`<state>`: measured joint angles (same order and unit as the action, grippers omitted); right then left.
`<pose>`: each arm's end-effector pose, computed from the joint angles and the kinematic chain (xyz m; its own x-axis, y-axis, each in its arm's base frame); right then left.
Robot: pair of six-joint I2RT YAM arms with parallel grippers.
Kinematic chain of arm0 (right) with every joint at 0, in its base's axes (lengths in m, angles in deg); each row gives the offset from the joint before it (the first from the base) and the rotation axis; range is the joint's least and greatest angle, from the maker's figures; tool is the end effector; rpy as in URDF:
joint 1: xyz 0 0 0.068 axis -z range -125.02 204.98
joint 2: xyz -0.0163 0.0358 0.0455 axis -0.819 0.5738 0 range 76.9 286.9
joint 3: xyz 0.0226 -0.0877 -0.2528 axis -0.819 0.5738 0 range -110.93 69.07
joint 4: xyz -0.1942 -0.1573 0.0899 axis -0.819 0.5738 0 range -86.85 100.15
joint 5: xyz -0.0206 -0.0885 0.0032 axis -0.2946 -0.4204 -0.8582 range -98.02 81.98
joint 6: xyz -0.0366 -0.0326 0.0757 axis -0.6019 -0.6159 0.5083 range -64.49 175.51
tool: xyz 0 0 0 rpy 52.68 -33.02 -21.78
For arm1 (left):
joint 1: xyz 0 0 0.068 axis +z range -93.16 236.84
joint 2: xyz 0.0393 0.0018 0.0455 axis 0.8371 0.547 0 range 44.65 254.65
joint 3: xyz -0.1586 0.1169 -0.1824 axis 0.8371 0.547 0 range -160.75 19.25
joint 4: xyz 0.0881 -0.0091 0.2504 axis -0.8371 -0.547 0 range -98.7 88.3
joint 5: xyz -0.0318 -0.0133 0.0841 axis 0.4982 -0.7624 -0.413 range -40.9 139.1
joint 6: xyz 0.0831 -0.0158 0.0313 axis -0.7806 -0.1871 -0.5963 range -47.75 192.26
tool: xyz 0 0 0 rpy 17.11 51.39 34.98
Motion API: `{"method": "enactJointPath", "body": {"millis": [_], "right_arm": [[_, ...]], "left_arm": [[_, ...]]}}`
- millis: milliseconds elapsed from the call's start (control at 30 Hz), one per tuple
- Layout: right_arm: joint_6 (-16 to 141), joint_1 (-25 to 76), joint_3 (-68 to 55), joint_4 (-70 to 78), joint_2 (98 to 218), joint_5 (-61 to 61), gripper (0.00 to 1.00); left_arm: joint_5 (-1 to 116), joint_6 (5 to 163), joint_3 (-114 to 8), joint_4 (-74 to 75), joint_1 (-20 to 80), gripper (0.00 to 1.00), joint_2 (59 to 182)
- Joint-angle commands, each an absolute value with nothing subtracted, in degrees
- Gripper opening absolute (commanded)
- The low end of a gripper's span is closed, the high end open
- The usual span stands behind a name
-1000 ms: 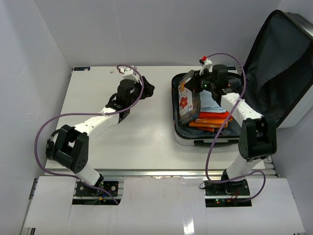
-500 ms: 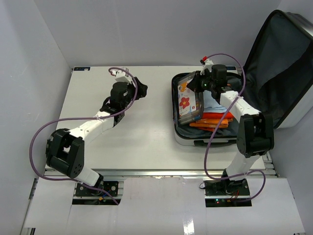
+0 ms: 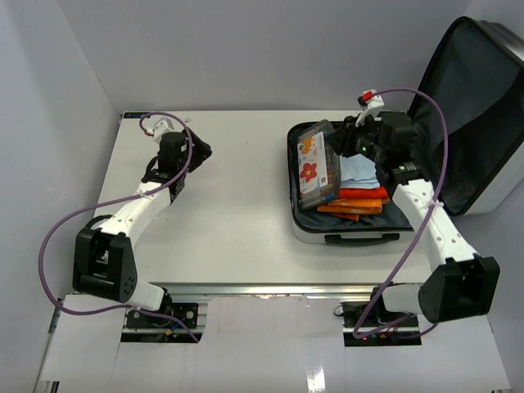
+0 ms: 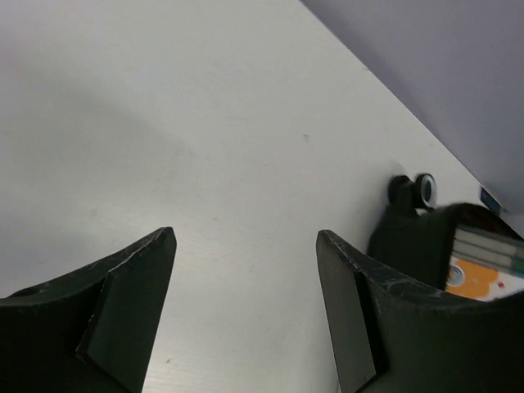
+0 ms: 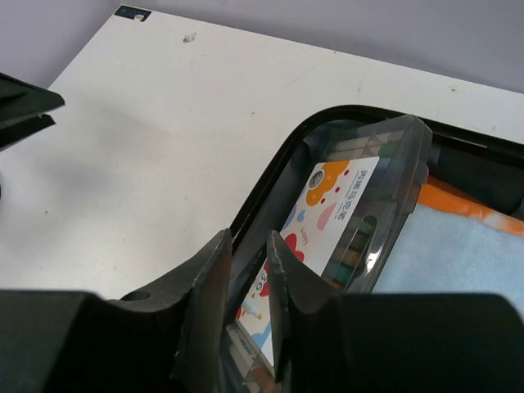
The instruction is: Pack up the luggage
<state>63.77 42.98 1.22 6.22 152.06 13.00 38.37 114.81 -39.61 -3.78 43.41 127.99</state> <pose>0.3415 0.1021 0.3653 -0.2520 0.0834 -0.9641 -0.5084 0.8363 0.2052 0.3719 -0.0734 0.2540 -0.3650 -0.5959 -0.7153 -0.2453 0.8027 -0.5436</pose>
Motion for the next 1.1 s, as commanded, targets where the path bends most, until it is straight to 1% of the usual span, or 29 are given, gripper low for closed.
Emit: {"method": "enactJointPath", "body": {"millis": [0, 100, 167, 233, 300, 467, 567, 667, 833, 933, 1067], "right_arm": [[62.14, 42.85, 7.22, 7.45, 147.76, 11.21, 0.33], [61.19, 42.94, 8.7, 7.2, 146.81, 9.86, 0.35], [60.71, 42.94, 8.86, 7.53, 147.27, 9.48, 0.35], [60.35, 43.03, 8.68, 7.86, 147.57, 9.56, 0.35], [60.19, 43.03, 8.63, 8.43, 147.37, 9.74, 0.35], [59.58, 43.03, 10.11, 8.39, 144.39, 8.93, 0.36], [59.47, 43.03, 10.62, 8.51, 143.17, 8.59, 0.36], [59.26, 43.03, 10.91, 8.6, 142.11, 8.32, 0.37], [58.93, 43.03, 11.83, 8.51, 142.28, 6.19, 0.37], [59.29, 43.03, 11.33, 8.77, 143.85, 5.78, 0.37], [59.59, 43.03, 11.0, 9.39, 145.92, 5.44, 0.37]], "left_arm": [[25.7, 123.63, -36.33, -19.07, 49.94, 0.81, 118.37], [25.96, 126.39, -33.06, -23.35, 57.58, 0.8, 114.66], [22.94, 126.81, -32.69, -26.85, 60.86, 0.79, 114.77], [15.0, 129.36, -33.12, -33.16, 61.93, 0.79, 115.69], [12.26, 132.98, -31.99, -35.54, 62.05, 0.79, 115.65], [5.12, 137.72, -26.04, -36.12, 63.48, 0.79, 112.61], [3.57, 139.14, -25.4, -36.42, 64.39, 0.79, 114.61], [3.43, 144.33, -22.34, -36.74, 64.97, 0.8, 118.19], [-1.87, 150.26, -19.23, -37.41, 65.1, 0.81, 124.78], [-5.37, 151.18, -18.9, -37.3, 65.27, 0.81, 126.9], [-5.99, 150.55, -19.81, -36.77, 65.19, 0.81, 131.62]]}}
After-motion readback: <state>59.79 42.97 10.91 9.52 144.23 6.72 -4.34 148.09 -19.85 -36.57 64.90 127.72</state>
